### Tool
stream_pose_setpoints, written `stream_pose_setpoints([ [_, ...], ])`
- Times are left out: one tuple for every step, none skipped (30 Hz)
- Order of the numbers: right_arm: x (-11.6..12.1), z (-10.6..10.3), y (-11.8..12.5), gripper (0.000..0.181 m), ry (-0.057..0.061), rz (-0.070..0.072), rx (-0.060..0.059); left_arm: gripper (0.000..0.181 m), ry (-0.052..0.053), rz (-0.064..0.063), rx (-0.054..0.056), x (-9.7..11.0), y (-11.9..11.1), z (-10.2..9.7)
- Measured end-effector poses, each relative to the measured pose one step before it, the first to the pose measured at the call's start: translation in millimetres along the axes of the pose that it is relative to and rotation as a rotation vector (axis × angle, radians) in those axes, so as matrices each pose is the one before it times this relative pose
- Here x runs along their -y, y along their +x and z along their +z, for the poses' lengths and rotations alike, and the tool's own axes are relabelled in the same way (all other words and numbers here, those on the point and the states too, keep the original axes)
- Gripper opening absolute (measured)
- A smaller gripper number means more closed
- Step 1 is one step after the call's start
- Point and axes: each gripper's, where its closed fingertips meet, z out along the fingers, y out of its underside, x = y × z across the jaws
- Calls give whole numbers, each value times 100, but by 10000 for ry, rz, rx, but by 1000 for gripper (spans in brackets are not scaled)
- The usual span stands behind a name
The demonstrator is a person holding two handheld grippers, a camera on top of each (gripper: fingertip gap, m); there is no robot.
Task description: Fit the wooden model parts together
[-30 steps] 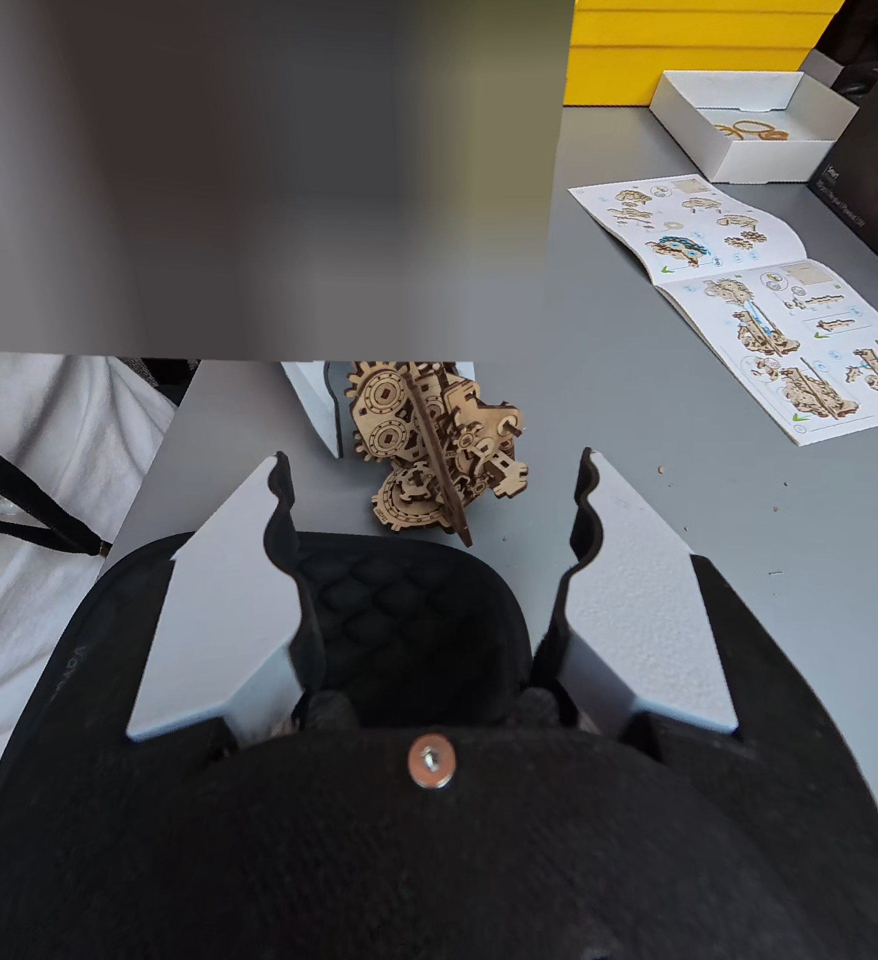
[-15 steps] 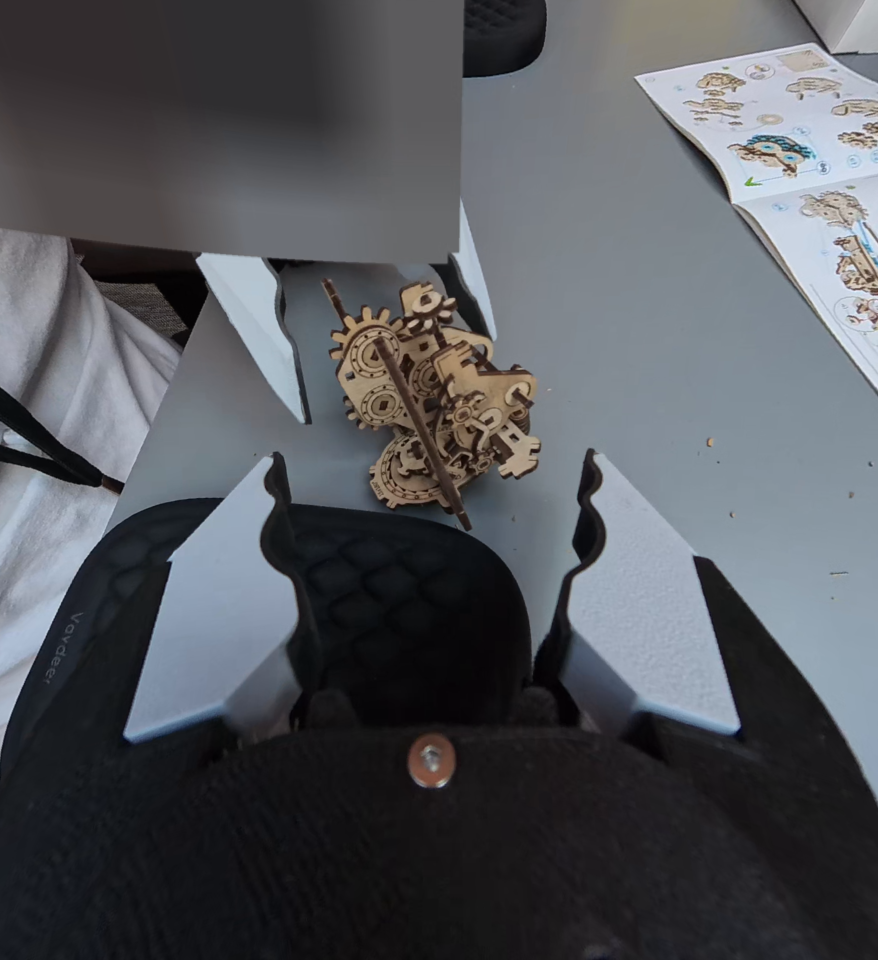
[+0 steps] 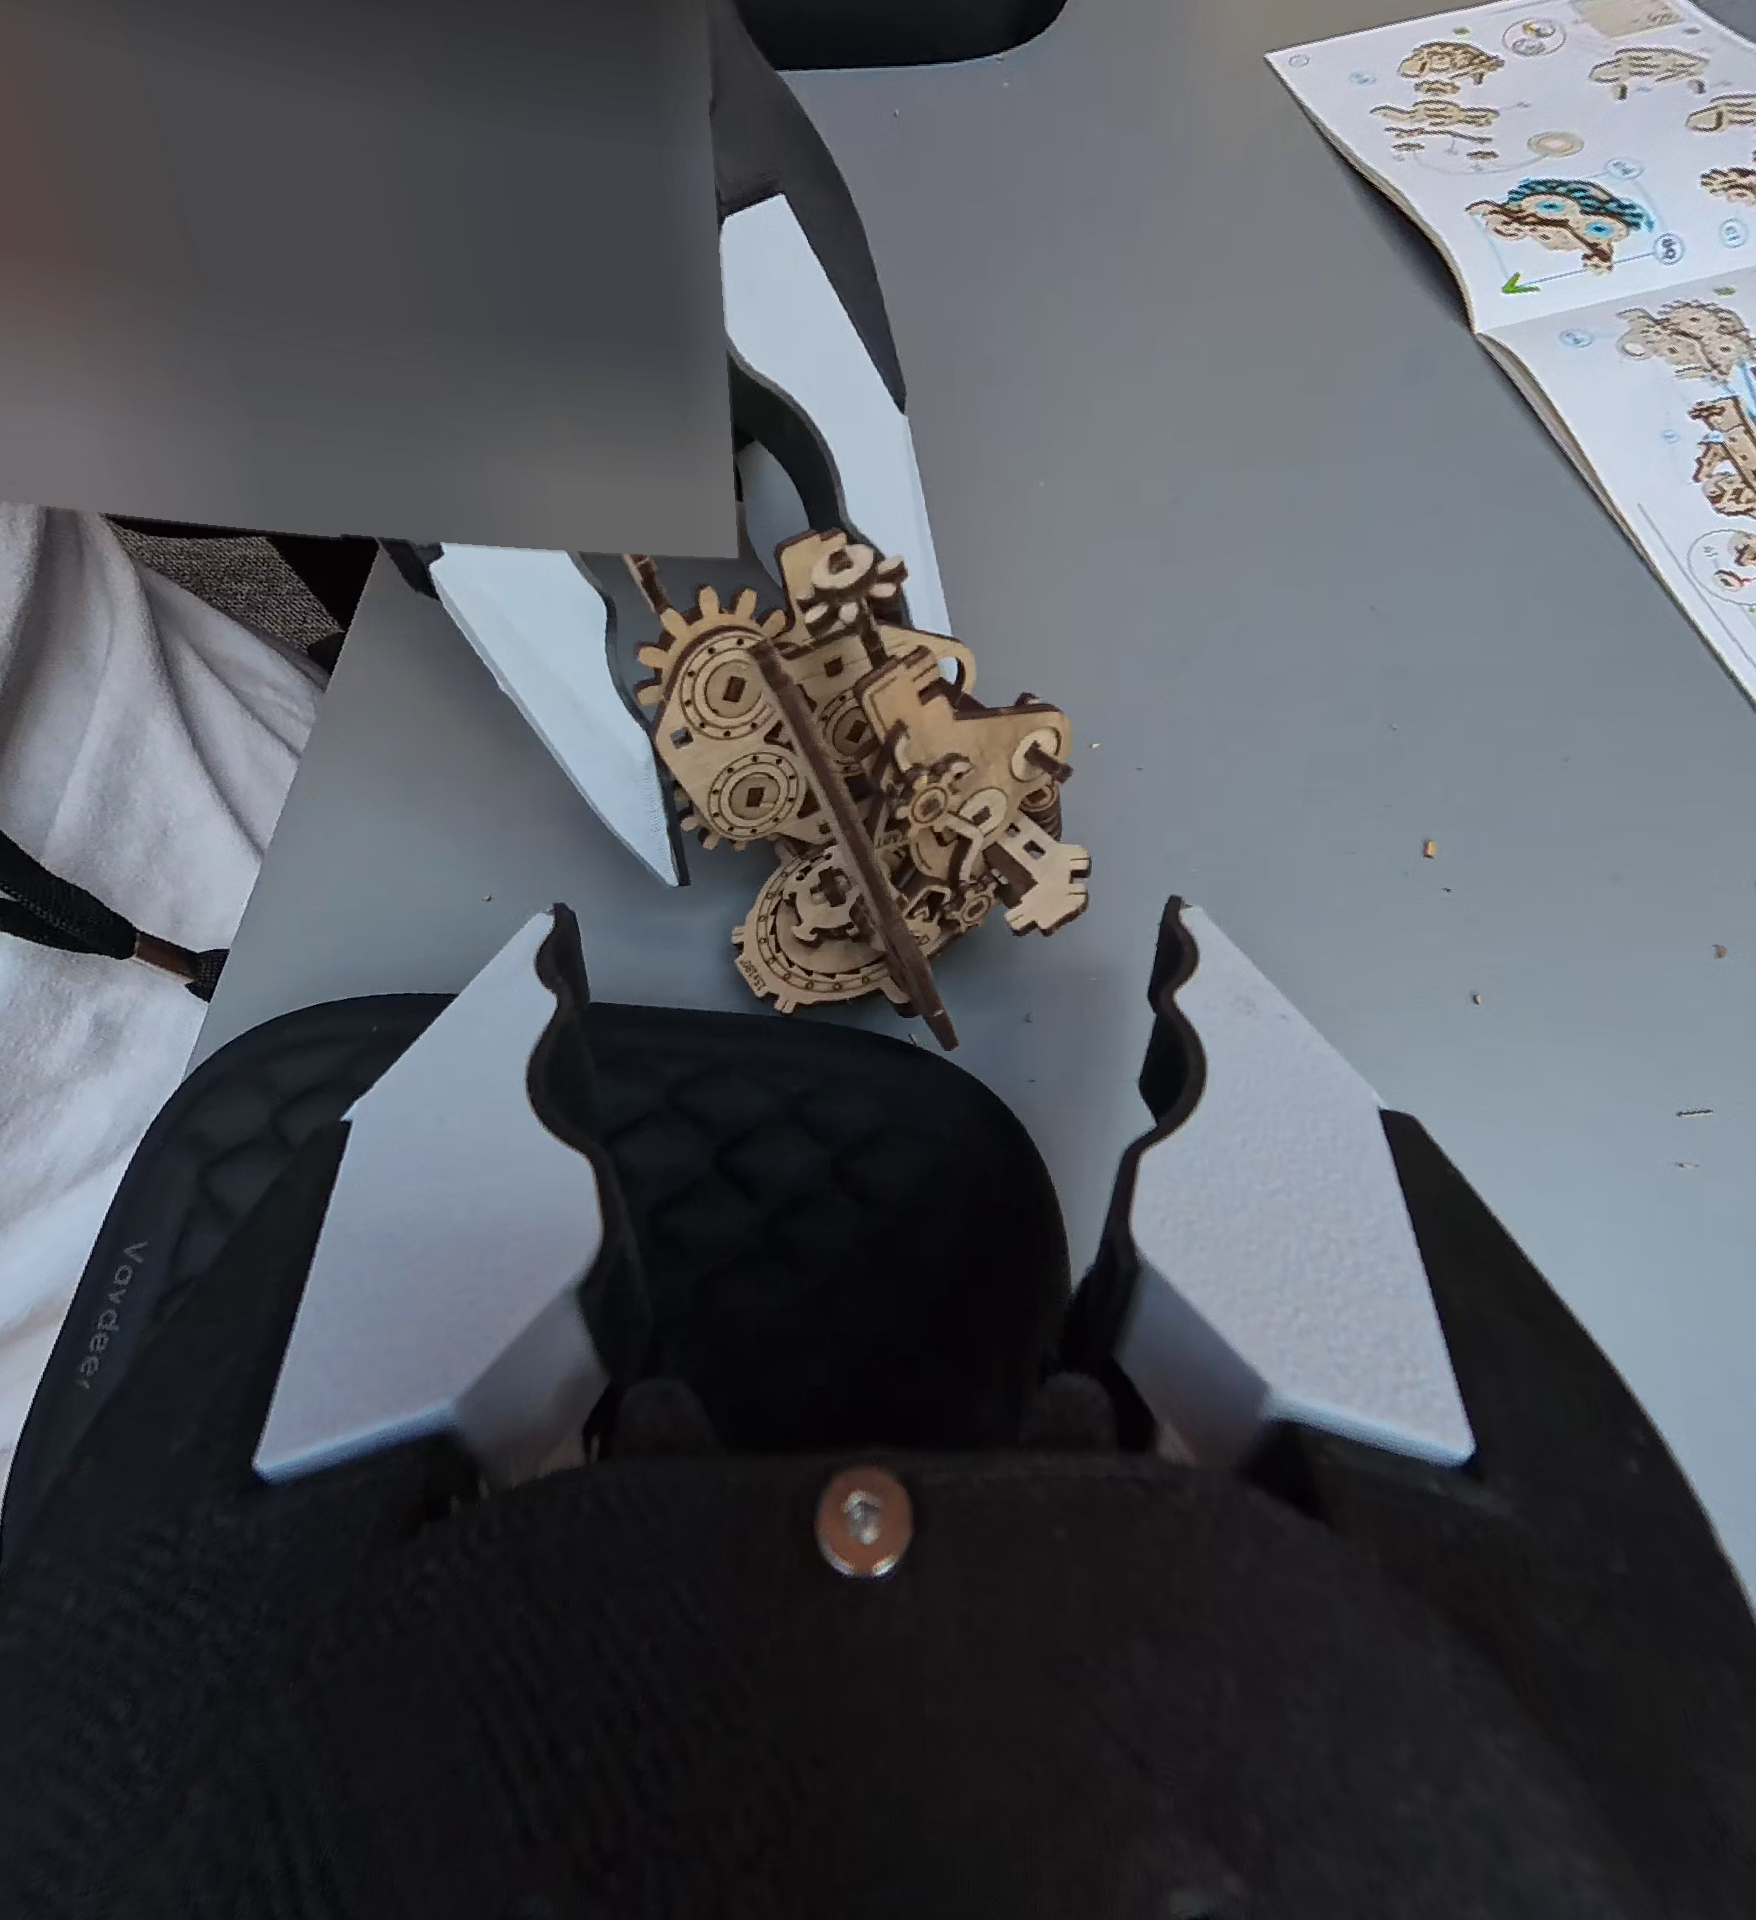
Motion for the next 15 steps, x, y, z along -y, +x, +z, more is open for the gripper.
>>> stream_pose_setpoints([
  [-71, 59, -43, 108, -55, -17, -7, 62, 32, -71, -45, 36, -4, -34],
  [-65, 54, -16, 108, -61, -27, -14, 62, 12, -59, -52, 1, 14, -17],
  [-57, 59, -16, 107, -59, -11, 0, 62, 2, -47, -61, 6, 27, -11],
  [-44, 67, -29, 105, -54, 12, 13, 62, 1, -39, -60, -9, 45, -4],
  [-82, 70, 52, 104, -77, 43, -22, 63, -14, -12, -43, -28, 43, 4],
  [-105, 91, 32, 103, -96, 63, -7, 63, -41, -11, -28, -74, 60, 8],
  [-87, 94, -77, 101, -92, 25, 54, 64, -85, -64, -16, -157, 18, 30],
  [-89, 70, 19, 98, -87, 8, -16, 66, -130, -97, 9, -220, -25, 58],
  [-90, 98, -12, 97, -86, 8, 9, 70, -157, -91, 50, -260, -85, 68],
  [-88, 87, 15, 95, -91, 16, -8, 71, -96, -31, 60, -170, -75, 18],
  [-136, 84, 60, 92, -105, 35, -28, 72, -18, -8, 126, -63, -128, -12],
  [-91, 76, -9, 92, -90, 24, 18, 72, -11, 15, 129, -31, -128, -6],
  [-66, 61, 4, 91, -55, 13, -6, 72, -36, 65, 85, -52, -29, 43],
  [-58, 49, 65, 89, -49, 20, -47, 72, -32, 77, 92, -26, -34, 39],
  [-50, 33, 88, 87, -39, 34, -59, 72, -13, 37, 73, -18, -10, 32],
])
